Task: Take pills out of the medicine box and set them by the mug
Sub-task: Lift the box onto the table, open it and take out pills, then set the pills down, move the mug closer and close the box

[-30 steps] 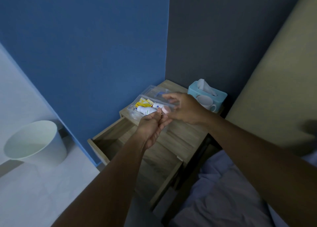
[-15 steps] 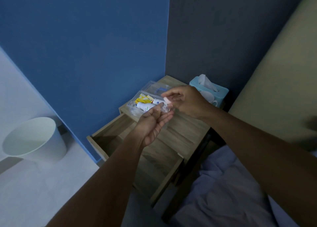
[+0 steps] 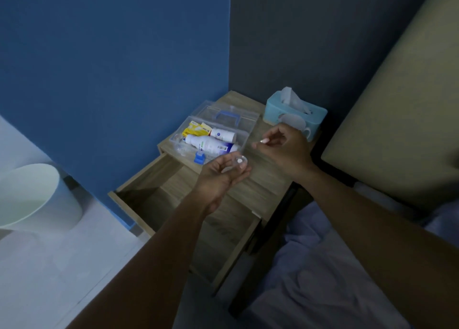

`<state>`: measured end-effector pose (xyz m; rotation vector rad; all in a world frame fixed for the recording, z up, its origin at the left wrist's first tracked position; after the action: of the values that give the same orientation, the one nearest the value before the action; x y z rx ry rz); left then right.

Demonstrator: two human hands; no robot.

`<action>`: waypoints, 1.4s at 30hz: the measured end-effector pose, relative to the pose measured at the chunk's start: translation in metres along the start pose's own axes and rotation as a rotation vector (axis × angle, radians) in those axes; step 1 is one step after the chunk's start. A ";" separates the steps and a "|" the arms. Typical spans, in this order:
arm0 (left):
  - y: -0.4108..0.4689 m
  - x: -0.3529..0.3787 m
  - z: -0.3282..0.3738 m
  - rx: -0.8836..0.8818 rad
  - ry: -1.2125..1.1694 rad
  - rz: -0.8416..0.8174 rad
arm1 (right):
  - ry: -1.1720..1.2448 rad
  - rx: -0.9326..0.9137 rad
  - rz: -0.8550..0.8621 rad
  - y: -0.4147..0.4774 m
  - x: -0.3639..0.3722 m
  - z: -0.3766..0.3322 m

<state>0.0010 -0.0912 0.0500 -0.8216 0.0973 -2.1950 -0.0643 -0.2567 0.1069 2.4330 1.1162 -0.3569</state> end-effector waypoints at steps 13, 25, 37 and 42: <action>0.036 -0.022 -0.069 0.117 1.083 0.151 | -0.121 0.065 0.047 -0.059 0.012 0.131; 0.069 -0.021 -0.086 0.296 1.242 0.222 | -0.161 0.011 -0.101 -0.076 0.019 0.161; 0.059 -0.033 -0.080 0.291 1.317 0.230 | -0.077 0.078 -0.028 -0.076 0.014 0.155; 0.036 -0.042 -0.070 0.366 1.651 0.246 | -0.149 0.077 0.034 -0.066 0.009 0.145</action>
<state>0.0036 -0.1005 -0.0386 1.2388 0.5206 -1.9627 -0.1160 -0.2838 -0.0417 2.4434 1.0133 -0.5698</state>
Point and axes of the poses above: each hand's wrist, its own y-axis towards the middle knuckle, its own x-axis out of the palm, z = x × y, the point moved 4 cm from there along y, towards the middle knuckle, and after that the axes turned 5 degrees about -x, right-handed, at the moved point
